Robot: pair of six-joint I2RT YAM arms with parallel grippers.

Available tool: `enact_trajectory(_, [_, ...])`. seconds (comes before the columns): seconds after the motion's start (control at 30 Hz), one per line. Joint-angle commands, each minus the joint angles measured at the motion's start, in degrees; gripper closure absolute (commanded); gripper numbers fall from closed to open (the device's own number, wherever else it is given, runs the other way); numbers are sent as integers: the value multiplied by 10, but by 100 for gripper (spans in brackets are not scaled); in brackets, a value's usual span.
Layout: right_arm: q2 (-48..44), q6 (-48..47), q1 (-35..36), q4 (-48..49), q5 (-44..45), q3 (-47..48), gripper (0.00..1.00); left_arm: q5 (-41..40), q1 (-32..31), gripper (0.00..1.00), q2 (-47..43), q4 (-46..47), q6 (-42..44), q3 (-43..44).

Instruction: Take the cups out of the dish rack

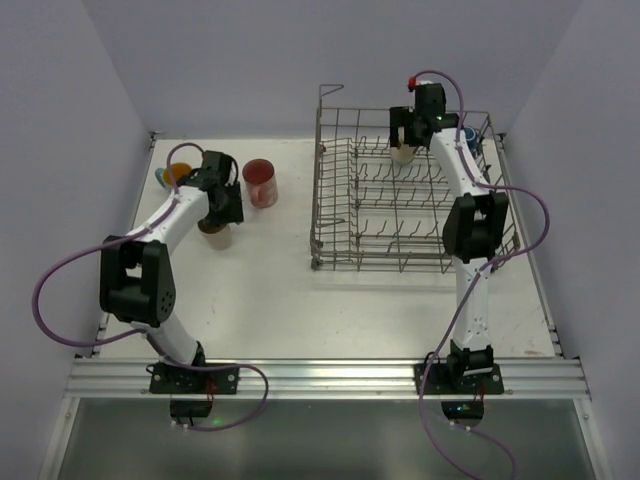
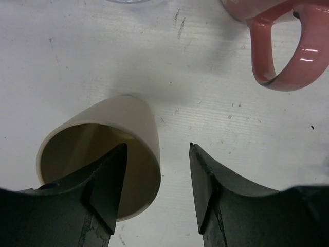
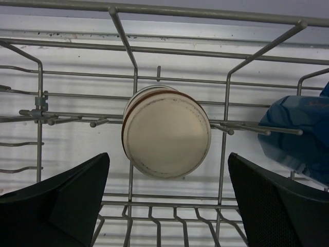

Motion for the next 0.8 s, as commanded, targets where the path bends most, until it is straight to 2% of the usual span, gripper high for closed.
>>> enact_trajectory(0.0, [4,-52,-8,46,-16,34,1,8,5,44,-33,26,-9,-6])
enact_trajectory(0.3, [26,-45,-8,63,-60,46,1,44,5,42,-46,28,-9,10])
enact_trajectory(0.63, [58,-38,-8,60,-49,66,1,55,5,40,-49,36,-5,-2])
enact_trajectory(0.77, [64,-42,-8,66,-36,63,10,56,5,39,-55,40,-4,-4])
